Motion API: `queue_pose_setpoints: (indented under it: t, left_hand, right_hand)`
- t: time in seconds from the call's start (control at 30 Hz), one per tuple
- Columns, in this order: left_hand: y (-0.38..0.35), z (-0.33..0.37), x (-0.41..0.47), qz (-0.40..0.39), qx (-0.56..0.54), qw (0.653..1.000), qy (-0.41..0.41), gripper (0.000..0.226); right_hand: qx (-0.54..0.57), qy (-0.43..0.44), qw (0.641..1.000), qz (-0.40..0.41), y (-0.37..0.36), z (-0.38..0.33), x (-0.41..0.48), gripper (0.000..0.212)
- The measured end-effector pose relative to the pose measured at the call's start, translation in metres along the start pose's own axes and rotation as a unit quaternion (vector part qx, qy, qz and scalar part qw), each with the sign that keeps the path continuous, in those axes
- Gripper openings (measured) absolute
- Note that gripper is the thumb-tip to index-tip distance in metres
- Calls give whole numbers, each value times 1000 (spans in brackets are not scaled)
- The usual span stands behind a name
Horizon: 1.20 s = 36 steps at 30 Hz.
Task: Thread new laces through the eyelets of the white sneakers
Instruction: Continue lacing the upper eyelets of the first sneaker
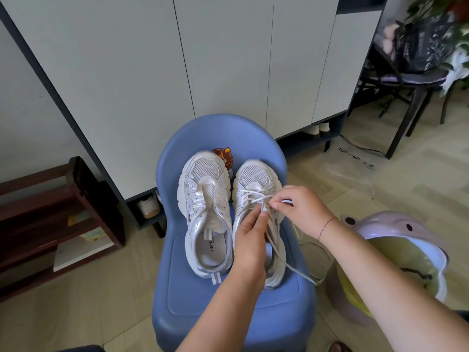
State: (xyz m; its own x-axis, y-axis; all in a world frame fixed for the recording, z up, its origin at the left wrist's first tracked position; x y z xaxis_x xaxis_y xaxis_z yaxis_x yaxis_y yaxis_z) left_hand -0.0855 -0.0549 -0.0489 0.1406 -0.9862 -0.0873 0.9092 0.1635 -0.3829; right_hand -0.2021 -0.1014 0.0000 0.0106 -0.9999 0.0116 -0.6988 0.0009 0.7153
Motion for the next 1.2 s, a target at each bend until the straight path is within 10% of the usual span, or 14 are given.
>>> queue_pose_setpoints:
  t: [0.2,0.6,0.87,1.2]
  left_hand:
    - [-4,-3,4,3,-4,1000,18,28]
    - [0,-2,9,4,-13,1000,8,34]
    - [-5,2,7,1,-10,1000,16,30]
    - [-10,6,4,70,21,997,-7,22]
  right_hand:
    - [254,-153,954,31,-14,21,-7,3]
    - [-117,26,993,-12,2,-19,5,12]
    - [330,-159,931,-12,-15,15,-2,4]
    - [266,-149,952,17,-23,6,-6,15]
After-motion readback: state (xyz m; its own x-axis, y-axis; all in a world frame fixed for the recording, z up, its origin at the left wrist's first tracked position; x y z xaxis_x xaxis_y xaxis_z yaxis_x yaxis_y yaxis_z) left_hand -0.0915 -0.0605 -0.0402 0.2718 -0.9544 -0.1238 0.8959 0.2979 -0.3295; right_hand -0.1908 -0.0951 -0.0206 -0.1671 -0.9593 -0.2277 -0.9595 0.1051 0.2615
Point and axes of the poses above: each hand's wrist, its own x-axis towards the middle knuckle, its own y-axis out of the back of the hand, z = x × y, the point moved 3 cm from there along x, towards the middle knuckle, and after that the axes turned 14 degrees about -y, right-handed, at the moved point
